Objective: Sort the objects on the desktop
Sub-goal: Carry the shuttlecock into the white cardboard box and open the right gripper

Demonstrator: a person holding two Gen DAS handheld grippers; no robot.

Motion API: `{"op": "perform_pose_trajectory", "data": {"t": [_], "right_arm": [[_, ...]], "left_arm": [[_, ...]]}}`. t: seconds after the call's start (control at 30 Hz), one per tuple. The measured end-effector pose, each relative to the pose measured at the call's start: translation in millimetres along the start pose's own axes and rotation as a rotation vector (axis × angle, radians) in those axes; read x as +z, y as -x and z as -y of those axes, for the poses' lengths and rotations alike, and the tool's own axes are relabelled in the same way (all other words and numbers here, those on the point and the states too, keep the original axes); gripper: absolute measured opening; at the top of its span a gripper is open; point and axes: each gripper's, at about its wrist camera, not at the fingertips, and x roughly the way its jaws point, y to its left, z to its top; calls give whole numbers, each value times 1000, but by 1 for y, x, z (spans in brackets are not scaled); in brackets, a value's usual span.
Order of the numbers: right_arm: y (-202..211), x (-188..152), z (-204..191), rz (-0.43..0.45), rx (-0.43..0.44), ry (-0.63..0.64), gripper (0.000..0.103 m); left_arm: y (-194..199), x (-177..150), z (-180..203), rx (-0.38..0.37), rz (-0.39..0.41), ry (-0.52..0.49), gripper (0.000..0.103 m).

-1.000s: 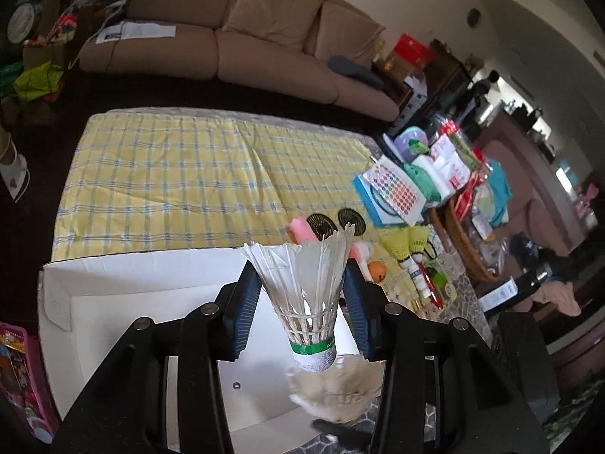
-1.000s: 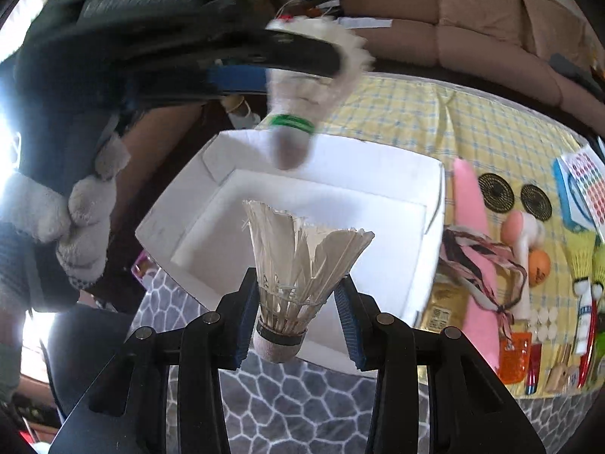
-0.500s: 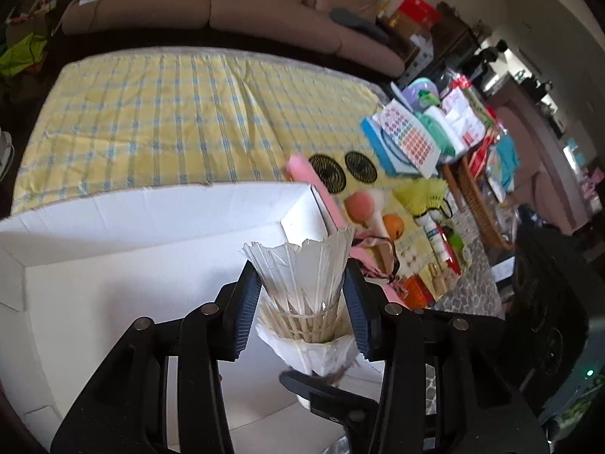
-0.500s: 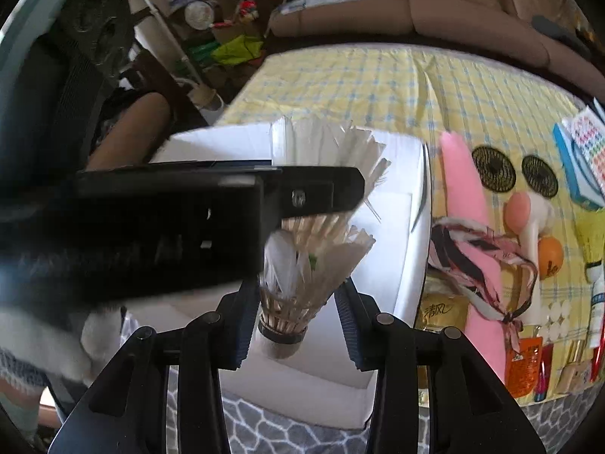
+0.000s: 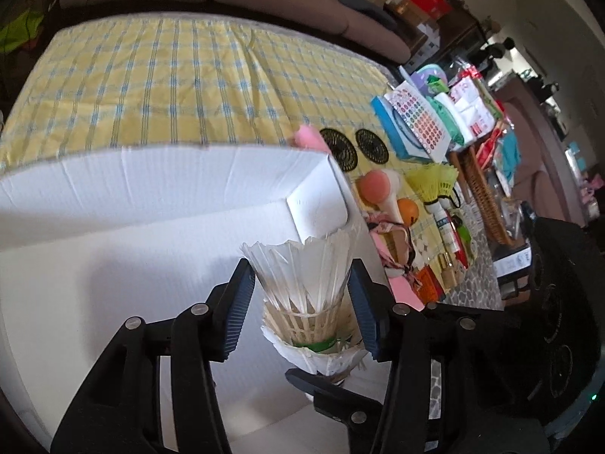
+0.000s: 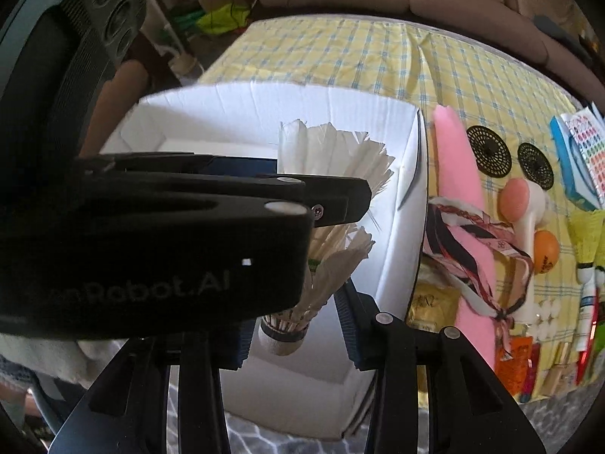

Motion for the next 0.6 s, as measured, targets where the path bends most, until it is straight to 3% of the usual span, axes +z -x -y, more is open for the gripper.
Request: {"op": "perform_pose_trajectory", "data": {"t": [0.17, 0.3, 0.43, 0.6], "right_arm": [[0, -7, -9, -56, -93, 56, 43], [12, -14, -13, -27, -132, 64, 45], [30, -20, -10, 23, -135, 54, 49], [48, -26, 0, 67, -135, 19, 52]], "left_arm": [[-7, -9, -1, -25, -19, 28, 50], [-13, -9, 1, -20, -20, 42, 49], [-22, -5, 4, 1, -34, 38, 71], [-29, -2, 9, 29, -48, 17, 74]]}}
